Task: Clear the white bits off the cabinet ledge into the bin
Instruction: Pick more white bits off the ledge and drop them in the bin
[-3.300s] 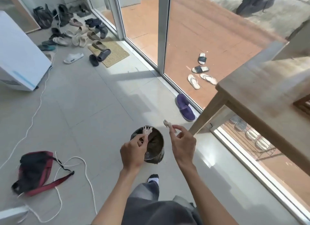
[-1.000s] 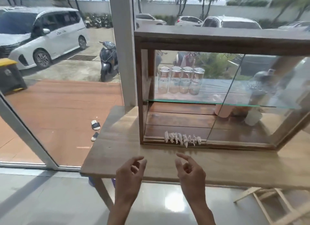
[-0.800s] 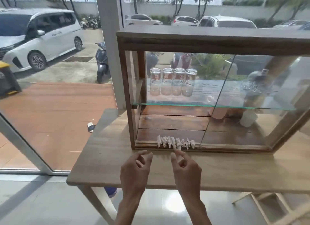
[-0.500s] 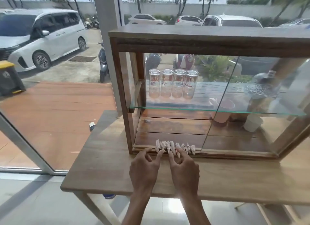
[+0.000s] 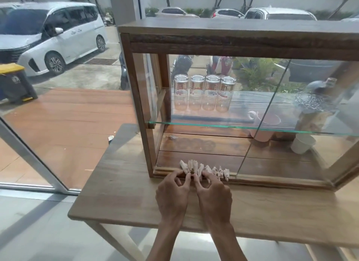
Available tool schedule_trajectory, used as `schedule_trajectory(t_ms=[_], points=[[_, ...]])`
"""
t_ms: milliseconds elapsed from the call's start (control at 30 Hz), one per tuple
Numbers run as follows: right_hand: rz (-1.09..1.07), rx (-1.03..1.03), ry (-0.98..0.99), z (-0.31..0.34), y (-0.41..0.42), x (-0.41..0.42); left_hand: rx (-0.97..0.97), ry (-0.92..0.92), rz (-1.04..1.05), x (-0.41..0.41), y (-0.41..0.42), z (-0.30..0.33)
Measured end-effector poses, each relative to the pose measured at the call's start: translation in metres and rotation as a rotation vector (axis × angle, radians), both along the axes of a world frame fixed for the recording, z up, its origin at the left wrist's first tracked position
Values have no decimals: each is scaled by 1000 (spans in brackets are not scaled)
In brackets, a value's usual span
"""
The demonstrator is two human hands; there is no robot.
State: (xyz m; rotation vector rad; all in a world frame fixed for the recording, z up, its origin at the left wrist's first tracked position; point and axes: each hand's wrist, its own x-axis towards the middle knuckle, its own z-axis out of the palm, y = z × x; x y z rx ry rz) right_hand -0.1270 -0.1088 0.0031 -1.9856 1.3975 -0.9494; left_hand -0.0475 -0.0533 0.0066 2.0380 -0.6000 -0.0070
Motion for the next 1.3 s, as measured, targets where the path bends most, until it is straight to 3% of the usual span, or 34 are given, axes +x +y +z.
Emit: schedule_trajectory(t_ms=[833,1300], points=[[21,10,-95,1,5,0,-125,-68,-24,2,13,-2],[66,85,-158,2,48,7,-181,-78,59,26,84,-2]])
